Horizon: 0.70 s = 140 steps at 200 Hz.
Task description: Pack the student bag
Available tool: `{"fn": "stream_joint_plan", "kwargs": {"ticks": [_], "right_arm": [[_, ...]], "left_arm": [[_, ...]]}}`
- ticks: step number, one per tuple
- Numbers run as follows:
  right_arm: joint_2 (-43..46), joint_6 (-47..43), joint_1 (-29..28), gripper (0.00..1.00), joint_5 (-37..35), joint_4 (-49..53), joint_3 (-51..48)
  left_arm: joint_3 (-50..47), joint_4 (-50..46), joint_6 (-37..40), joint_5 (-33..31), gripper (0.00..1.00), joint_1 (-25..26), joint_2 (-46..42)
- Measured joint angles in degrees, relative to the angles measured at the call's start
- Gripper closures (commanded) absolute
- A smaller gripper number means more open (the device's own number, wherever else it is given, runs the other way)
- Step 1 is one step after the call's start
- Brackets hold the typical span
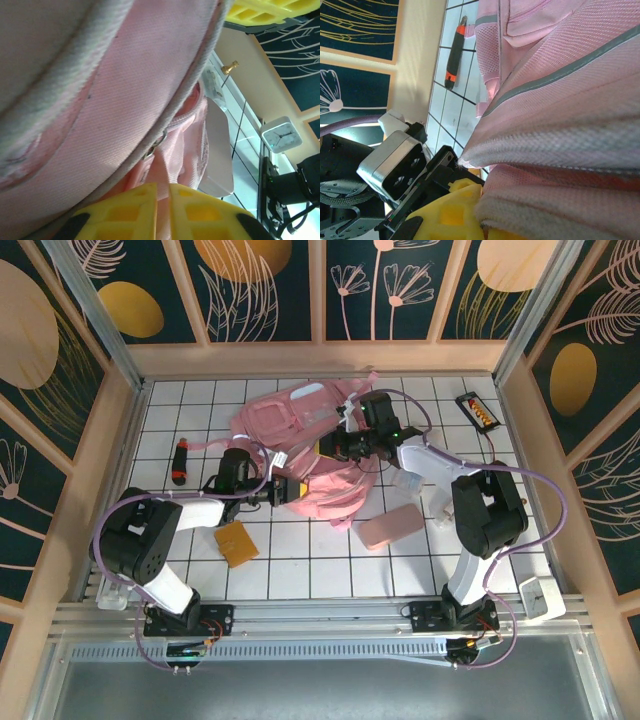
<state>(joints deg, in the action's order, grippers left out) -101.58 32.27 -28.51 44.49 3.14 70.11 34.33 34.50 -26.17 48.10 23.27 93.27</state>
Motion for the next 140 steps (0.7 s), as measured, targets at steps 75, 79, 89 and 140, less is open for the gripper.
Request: {"fn": "stream_joint_plan", "kwargs": {"ticks": [75,79,89,140], "right_arm": [[-0.42,0.22,0.00,1.00,-0.02,-0.35,0.00],[-0.44,0.22,0.00,1.00,-0.02,-0.33,0.00],[-0.44,0.24,0.00,1.00,-0.04,-0.35,0.00],[-0.50,0.28,-0.02,1.00,-0.98,-0.37,0.00]], "left_arm": [[0.04,0.02,-1.57,-3.10,0.56,0.70,0.00],[0.09,0.00,-1.60,-3.15,0.55,0.70,0.00],[0.46,-0.46,-1.79,-3.41,0.55,0.70,0.22],[2.05,-1.68,-3.28,-5.35,0.52,0.87,1.51]]}}
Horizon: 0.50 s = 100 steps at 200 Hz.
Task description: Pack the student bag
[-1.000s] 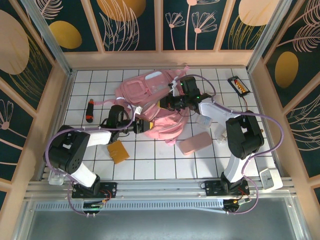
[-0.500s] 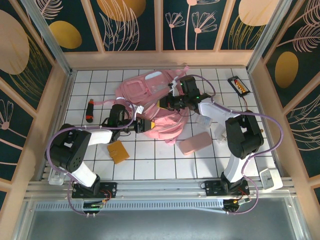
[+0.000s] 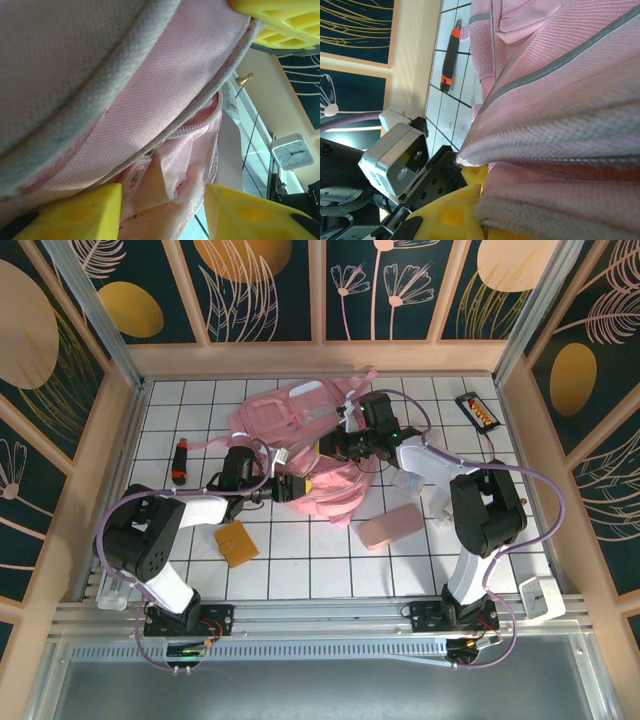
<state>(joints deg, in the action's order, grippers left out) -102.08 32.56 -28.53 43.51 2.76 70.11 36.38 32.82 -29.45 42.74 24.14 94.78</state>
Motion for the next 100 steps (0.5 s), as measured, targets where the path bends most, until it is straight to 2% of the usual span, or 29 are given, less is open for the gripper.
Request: {"fn": "stream_joint_plan", "kwargs": {"ticks": [41,100], "right_arm": [[0.00,0.61,-0.17,1.00,-0.59,0.00,0.00],[0.00,0.85,-0.33,1.00,-0.70,-0.28,0.00]], "left_arm": [[0.44,-1.11,-0.44,-2.36,0.51,0.20,0.00],[0.42,-0.83,-1.31,-2.56,0.52,0.20,0.07]]}}
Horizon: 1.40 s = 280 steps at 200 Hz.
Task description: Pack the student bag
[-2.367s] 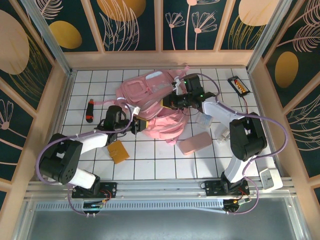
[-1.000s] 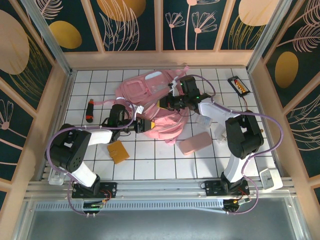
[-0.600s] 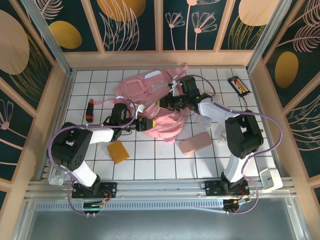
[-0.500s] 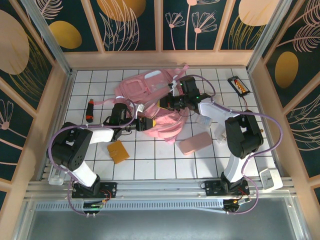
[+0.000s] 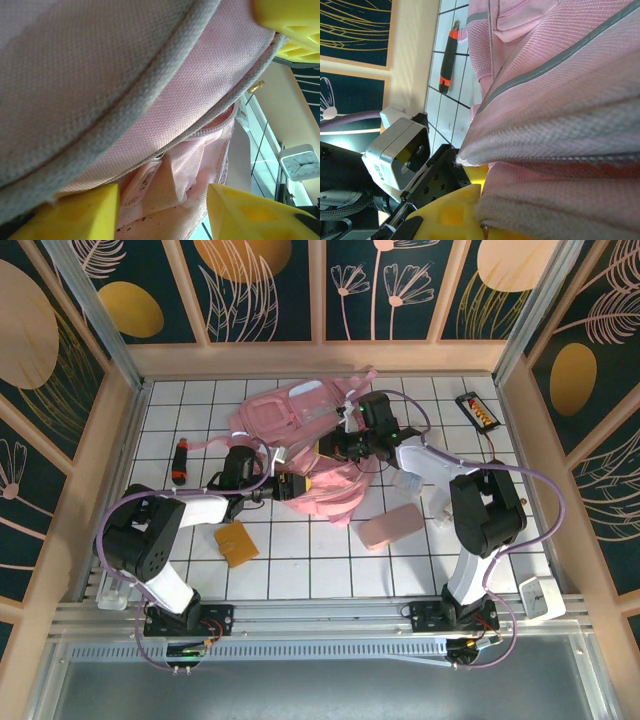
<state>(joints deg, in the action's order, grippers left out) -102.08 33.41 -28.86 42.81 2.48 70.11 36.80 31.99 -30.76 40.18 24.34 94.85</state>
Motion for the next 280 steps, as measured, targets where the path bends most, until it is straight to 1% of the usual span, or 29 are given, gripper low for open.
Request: {"fn": "stream_joint_plan", "kwargs": {"ticks": [24,36,45,75,81,97,101,110,114,133,143,149,172,184,234,280], "right_arm": [[-0.09,0.20,-0.04,1.00,0.09,-0.57,0.00],[-0.11,0.42,-0.07,1.00,0.11,-0.66,0.00],[-0.11,0.61,-0.09,1.00,0.15,-0.81,0.00],[-0.11,1.49,-0.09,1.00,0.31,-1.49,0.00],[-0.11,1.51,-0.09,1.00,0.35,-1.62,0.00],[-0.11,1.64,-0.13,1.00,0.35,-1.70,0.00],[-0.11,1.66,-0.13,1.00,0.37,-1.79,0.00],[-0.11,1.70,-0.13,1.00,0.39,-2.12,-0.04],[-0.11,1.70,-0.13,1.00,0.42,-2.25,-0.04],[-0.11,2.10,-0.17,1.00,0.59,-2.82,-0.22],[-0.11,2.43,-0.17,1.00,0.66,-3.32,-0.46],[-0.11,2.56,-0.17,1.00,0.74,-3.56,-0.55],[-0.11,3.02,-0.17,1.00,0.92,-4.15,-0.63],[-0.11,3.04,-0.17,1.00,1.01,-4.35,-0.63],[-0.11,3.15,-0.17,1.00,1.20,-4.94,-0.74],[-0.11,2.69,-0.17,1.00,1.73,-5.07,-0.74]], "left_arm": [[0.02,1.25,-0.17,0.94,0.55,0.37,0.96],[0.22,1.42,-0.17,1.14,0.60,0.66,1.53],[0.42,1.49,0.13,1.18,0.61,0.94,1.88],[0.44,2.23,0.09,1.29,0.75,1.51,2.45],[0.50,2.56,0.17,1.38,0.77,1.51,2.84],[0.68,2.99,0.07,1.55,0.76,1.51,3.56],[0.72,3.04,0.07,1.57,0.74,1.51,3.58],[0.72,3.32,0.24,1.62,0.64,1.51,3.58],[0.72,3.48,0.00,1.77,0.62,1.51,3.58],[0.92,3.89,0.04,1.51,0.61,1.95,3.58],[0.96,3.87,0.02,1.27,0.62,2.01,3.58],[1.05,3.87,0.00,1.20,0.66,2.01,3.69],[1.42,3.87,-0.07,0.22,0.93,2.03,4.46],[1.51,3.98,-0.35,-0.17,1.00,2.05,4.63],[1.60,3.37,1.42,-0.87,1.00,1.88,4.31],[-0.61,0.81,4.22,-2.49,1.00,0.90,-0.04]]}}
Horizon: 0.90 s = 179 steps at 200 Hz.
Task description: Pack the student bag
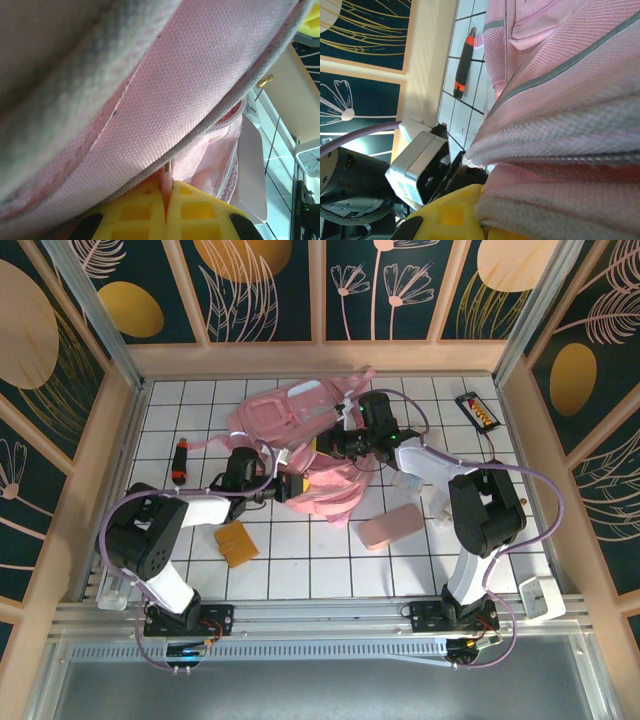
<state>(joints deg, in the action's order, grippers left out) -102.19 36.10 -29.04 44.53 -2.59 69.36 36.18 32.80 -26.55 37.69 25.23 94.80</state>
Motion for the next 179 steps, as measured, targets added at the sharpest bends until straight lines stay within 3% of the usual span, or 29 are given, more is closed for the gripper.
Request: {"fn": "stream_joint_plan", "kwargs": {"ticks": [9,16,44,60,93,137,179], "right_arm": [[0.00,-0.33,0.00,1.00,0.15,0.04,0.00],[0.00,-0.92,0.00,1.00,0.15,0.28,0.00],[0.00,-3.93,-0.02,1.00,-0.09,2.67,0.02],[0.00,-4.74,-0.04,1.00,-0.11,3.39,0.02],[0.00,-5.38,-0.24,1.00,-0.13,3.45,0.02],[0.00,-5.35,-0.33,1.00,-0.13,3.43,0.02],[0.00,-5.33,-0.22,1.00,-0.44,3.43,0.02]], "left_arm": [[-0.59,-0.04,0.48,-0.52,1.00,-0.22,-0.83],[-0.98,-0.04,0.74,-0.76,0.93,-0.39,-1.31],[-1.68,-0.96,2.19,-1.03,0.84,-0.90,-2.16],[-1.70,-1.60,2.54,-1.14,0.85,-1.38,-2.14],[-1.70,-1.25,3.39,-0.35,1.00,-1.53,-1.64],[-1.70,-0.92,5.40,0.28,1.00,-1.73,-1.36],[-2.19,-5.03,8.92,-5.16,1.00,-1.66,-5.14]]}}
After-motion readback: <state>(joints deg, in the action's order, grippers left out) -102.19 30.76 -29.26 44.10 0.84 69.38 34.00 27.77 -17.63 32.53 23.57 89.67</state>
